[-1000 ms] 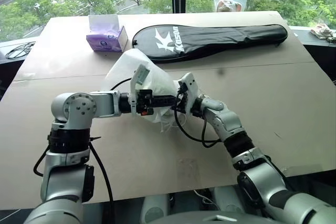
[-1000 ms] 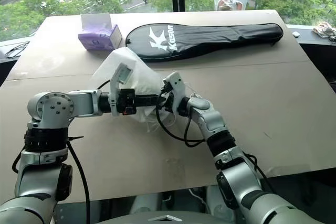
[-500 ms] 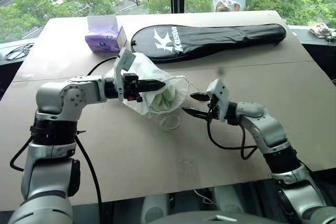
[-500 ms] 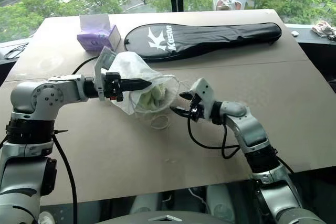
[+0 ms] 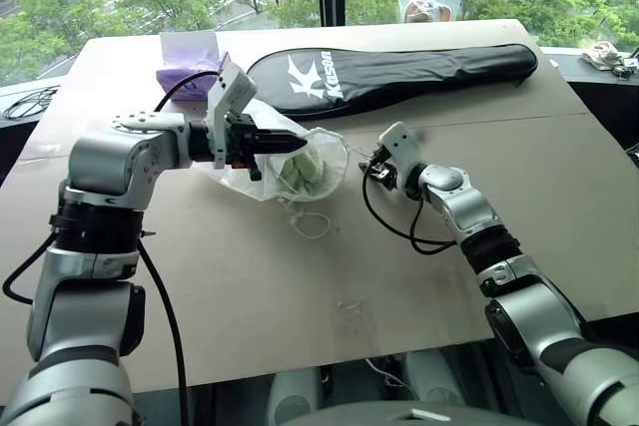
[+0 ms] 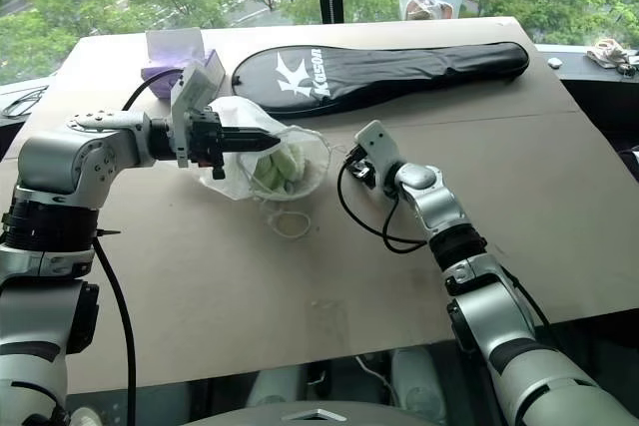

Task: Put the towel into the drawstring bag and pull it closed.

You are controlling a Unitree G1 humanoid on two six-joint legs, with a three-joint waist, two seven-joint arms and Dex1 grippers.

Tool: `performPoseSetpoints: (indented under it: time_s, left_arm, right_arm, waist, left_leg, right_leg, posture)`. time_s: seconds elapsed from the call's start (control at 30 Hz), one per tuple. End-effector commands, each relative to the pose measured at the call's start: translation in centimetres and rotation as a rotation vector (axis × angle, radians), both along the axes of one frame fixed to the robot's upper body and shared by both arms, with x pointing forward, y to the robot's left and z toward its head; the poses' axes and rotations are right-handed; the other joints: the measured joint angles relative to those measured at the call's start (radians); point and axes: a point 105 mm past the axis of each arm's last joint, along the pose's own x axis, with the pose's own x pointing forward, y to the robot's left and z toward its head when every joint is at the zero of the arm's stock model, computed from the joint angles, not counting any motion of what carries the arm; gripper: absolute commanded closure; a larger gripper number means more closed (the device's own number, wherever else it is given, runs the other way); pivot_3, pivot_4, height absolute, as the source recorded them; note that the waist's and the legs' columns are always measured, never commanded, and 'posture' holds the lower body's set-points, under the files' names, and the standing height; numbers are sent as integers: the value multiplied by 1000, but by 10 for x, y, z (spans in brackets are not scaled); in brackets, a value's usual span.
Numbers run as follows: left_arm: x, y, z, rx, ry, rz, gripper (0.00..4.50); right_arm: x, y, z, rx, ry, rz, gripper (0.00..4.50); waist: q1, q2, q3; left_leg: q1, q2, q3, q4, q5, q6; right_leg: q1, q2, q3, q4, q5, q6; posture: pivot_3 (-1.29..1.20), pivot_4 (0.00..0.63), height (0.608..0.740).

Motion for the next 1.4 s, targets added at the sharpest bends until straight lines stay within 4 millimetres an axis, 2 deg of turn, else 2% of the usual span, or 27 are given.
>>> performPoseSetpoints:
  time_s: [0.03, 0.1, 0.17, 0.27, 0.4, 0.43, 0.57, 0.6, 0.67, 0.73, 0.83, 1.0, 1.1, 1.17, 1.2, 1.3, 1.33, 1.4]
  left_arm:
    - [-2, 4, 5, 9, -61, 2, 4500]
    - [-3, 7, -2, 6, -69, 19, 4500]
    - [-1, 9, -4, -18, -110, 40, 4500]
    - [-7, 18, -4, -100, -59, 41, 4500]
    - [-27, 43, -1, -168, -4, 83, 3363]
    - [-33, 49, -2, -179, 6, 102, 2849]
    - [-70, 60, -31, -138, 116, 128, 834]
    - [-77, 59, -39, -123, 125, 137, 615]
    - [-86, 54, -60, -126, 137, 187, 615]
    - [-85, 50, -82, -128, 89, 297, 615]
    - [-86, 34, -109, -90, 38, 359, 615]
    - [-71, 8, -132, -91, -27, 422, 615]
    - [-62, -1, -139, -79, -40, 443, 1354]
    - [-63, -2, -139, -81, -55, 436, 2166]
    - [-63, 1, -140, -75, -67, 445, 2775]
    - [-60, 10, -137, -43, -144, 473, 4170]
    - [-55, 14, -129, -46, -203, 497, 4453]
    - [-43, 28, -97, -65, -382, 602, 4453]
  right_arm:
    - [0, -2, 4, 42, -26, -1, 3730]
    - [-3, -3, 1, 44, -29, 7, 4434]
    - [-6, -3, 0, 57, -39, 9, 4434]
    - [-8, -4, 1, 76, -37, 2, 4434]
    - [-14, -6, 3, 80, -40, 1, 4500]
    - [-16, -6, 4, 80, -42, 2, 4500]
    - [-24, -8, 8, 84, -47, 4, 4500]
    - [-25, -8, 8, 85, -47, 3, 4500]
    - [-28, -10, 9, 85, -47, 0, 4500]
    - [-31, -11, 11, 95, -44, -9, 4500]
    - [-34, -11, 9, 94, -33, -15, 4500]
    - [-37, -13, 5, 67, -19, -5, 4500]
    - [-36, -17, 8, 61, -24, -12, 4500]
    - [-35, -20, 13, 65, -44, -23, 4500]
    - [-33, -22, 18, 71, -62, -33, 4500]
    - [-29, -26, 36, 107, -142, -63, 4500]
    - [-27, -29, 42, 118, -169, -79, 4500]
    - [-22, -35, 61, 122, -246, -115, 4500]
  waist:
    - [1, 0, 0]
    - [-1, 0, 0]
    - [-1, 0, 0]
    - [0, 0, 0]
    - [-8, 0, 0]
    - [-11, 0, 0]
    - [-5, 1, 0]
    - [-4, 1, 0]
    - [-2, 1, 0]
    - [3, 1, 1]
    - [2, 1, 0]
    - [10, 3, -1]
    - [17, 3, -1]
    - [17, 4, -1]
    - [17, 4, -1]
    - [18, 4, -1]
    - [19, 4, -1]
    - [19, 4, -1]
  left_leg:
    - [0, 0, 0, 0, 0, 0]
    - [0, 0, 1, 0, 0, 0]
    - [0, 0, 1, 0, 0, 0]
    - [0, 0, 0, 1, 0, 0]
    - [0, 1, 0, 1, 0, 0]
    - [0, 1, 1, 1, 0, 0]
    - [0, 1, 1, 0, 0, 0]
    - [0, 1, 1, 0, 0, 0]
    - [0, 1, 1, 0, 0, 0]
    - [1, 0, 0, -1, -2, -2]
    - [1, 0, -1, -1, -3, -4]
    - [1, 0, -1, -1, -5, -1]
    - [1, 0, -1, 0, -5, 0]
    - [1, 1, 0, 1, -3, 3]
    - [1, 1, 0, 1, -2, 4]
    - [1, 1, 0, 0, -2, 4]
    - [0, 1, 0, 0, -2, 4]
    - [0, 1, 0, 0, -2, 4]
  right_leg:
    - [0, 0, 0, 0, 0, 0]
    - [0, 0, 1, 0, 0, 0]
    - [0, -1, 2, 0, 0, 0]
    - [0, -1, 1, 1, 0, 0]
    - [0, -1, 1, 1, 0, 0]
    - [0, -1, 1, 1, 0, 0]
    - [-1, -1, 2, 0, 0, 0]
    - [-1, -2, 2, 0, 0, 0]
    - [-1, -2, 2, 0, 0, 0]
    - [0, -4, 1, -1, 0, -1]
    - [0, -4, 0, -1, 0, -1]
    - [0, -4, -1, 1, 0, -1]
    - [1, -4, -1, 1, 0, -1]
    - [1, -3, -1, 1, 0, -1]
    - [1, -3, -1, 1, 0, -1]
    - [0, -3, -1, 1, 0, -1]
    - [0, -2, -1, 0, 0, -1]
    - [0, -2, -1, 0, 0, -1]
  posture:
    - [0, 150, 740]
    - [0, 150, 740]
    - [0, 150, 740]
    - [0, 150, 740]
    - [0, 150, 740]
    - [0, 150, 740]
    - [0, 150, 740]
    - [0, 150, 740]
    - [0, 150, 740]
    - [0, 150, 740]
    - [0, 150, 740]
    - [0, 150, 740]
    - [0, 150, 740]
    - [0, 150, 740]
    - [0, 150, 740]
    - [0, 150, 740]
    - [0, 150, 740]
    - [0, 150, 740]
